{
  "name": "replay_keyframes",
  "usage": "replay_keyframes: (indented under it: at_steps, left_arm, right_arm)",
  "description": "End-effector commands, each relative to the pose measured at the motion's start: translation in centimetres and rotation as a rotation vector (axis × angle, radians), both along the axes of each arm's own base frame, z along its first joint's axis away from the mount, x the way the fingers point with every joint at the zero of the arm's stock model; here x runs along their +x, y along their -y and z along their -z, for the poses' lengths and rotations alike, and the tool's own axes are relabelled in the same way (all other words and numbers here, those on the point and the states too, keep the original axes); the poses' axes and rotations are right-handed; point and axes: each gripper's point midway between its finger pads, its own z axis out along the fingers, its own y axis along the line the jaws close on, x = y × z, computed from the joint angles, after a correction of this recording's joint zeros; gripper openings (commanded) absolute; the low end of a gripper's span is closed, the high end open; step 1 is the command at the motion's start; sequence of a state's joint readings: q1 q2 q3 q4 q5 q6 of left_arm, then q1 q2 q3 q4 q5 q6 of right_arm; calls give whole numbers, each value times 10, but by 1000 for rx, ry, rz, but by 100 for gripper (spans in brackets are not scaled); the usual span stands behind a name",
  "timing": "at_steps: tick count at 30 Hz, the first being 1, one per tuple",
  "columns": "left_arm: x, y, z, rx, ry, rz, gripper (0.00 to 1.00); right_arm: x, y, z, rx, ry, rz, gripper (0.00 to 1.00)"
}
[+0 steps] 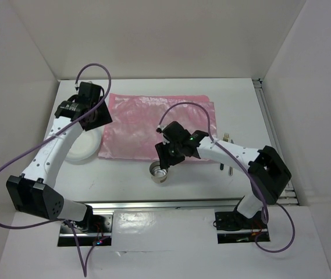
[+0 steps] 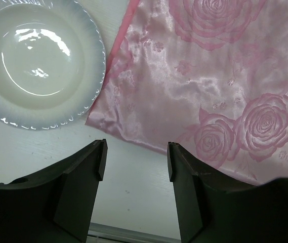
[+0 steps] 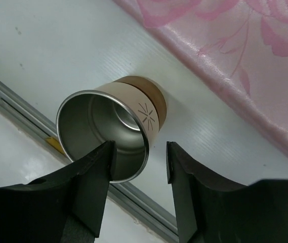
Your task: Set the dinner table for one person
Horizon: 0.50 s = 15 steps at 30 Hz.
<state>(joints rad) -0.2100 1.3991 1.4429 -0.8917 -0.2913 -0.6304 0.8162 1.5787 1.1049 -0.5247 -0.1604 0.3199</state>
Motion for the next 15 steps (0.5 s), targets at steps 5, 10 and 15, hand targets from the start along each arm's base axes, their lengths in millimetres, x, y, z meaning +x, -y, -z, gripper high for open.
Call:
replay_keyframes:
  at_steps: [5, 10, 15]
  left_arm:
    - [-3, -4, 2, 15, 2, 2, 68]
    - [-5, -2, 12, 9, -10, 22, 68]
    - [-4, 3, 14, -17, 14, 27, 68]
  right_arm:
    - [-3, -10, 17, -56, 22, 16, 33]
    - [24, -4, -20, -73, 150, 96, 0]
    - [110, 29, -84, 4, 289, 254, 0]
